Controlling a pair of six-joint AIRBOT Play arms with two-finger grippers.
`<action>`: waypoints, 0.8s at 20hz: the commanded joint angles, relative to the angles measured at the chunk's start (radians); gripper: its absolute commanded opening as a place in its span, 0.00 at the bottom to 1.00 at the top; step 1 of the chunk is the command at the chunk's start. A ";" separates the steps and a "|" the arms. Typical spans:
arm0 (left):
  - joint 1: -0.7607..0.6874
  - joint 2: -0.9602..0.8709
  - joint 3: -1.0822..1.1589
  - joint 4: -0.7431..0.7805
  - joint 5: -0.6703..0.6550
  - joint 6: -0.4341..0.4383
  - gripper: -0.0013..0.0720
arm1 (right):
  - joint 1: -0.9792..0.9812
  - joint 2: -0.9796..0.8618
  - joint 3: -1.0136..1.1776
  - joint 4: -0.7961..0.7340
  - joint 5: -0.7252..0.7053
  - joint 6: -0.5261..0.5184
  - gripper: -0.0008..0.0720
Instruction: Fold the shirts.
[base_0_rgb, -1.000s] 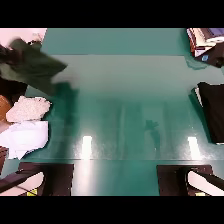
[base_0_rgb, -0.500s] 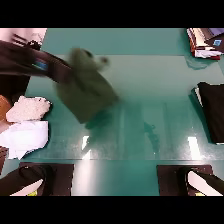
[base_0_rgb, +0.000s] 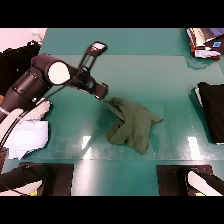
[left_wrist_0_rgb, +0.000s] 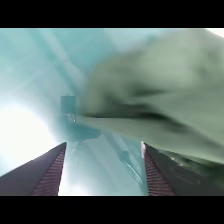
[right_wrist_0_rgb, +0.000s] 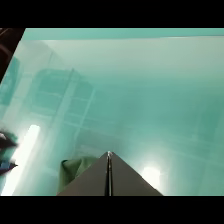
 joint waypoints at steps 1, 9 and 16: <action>0.130 -0.069 -0.006 -0.080 0.008 -0.011 0.77 | 0.000 0.001 0.000 -0.001 0.011 0.000 0.04; 0.151 -0.399 -0.006 -0.527 -0.008 0.163 0.77 | 0.000 0.001 0.000 -0.003 0.019 0.001 0.04; 0.166 -0.439 0.003 -0.599 0.012 0.210 0.07 | 0.000 0.001 -0.028 -0.008 0.034 0.001 0.04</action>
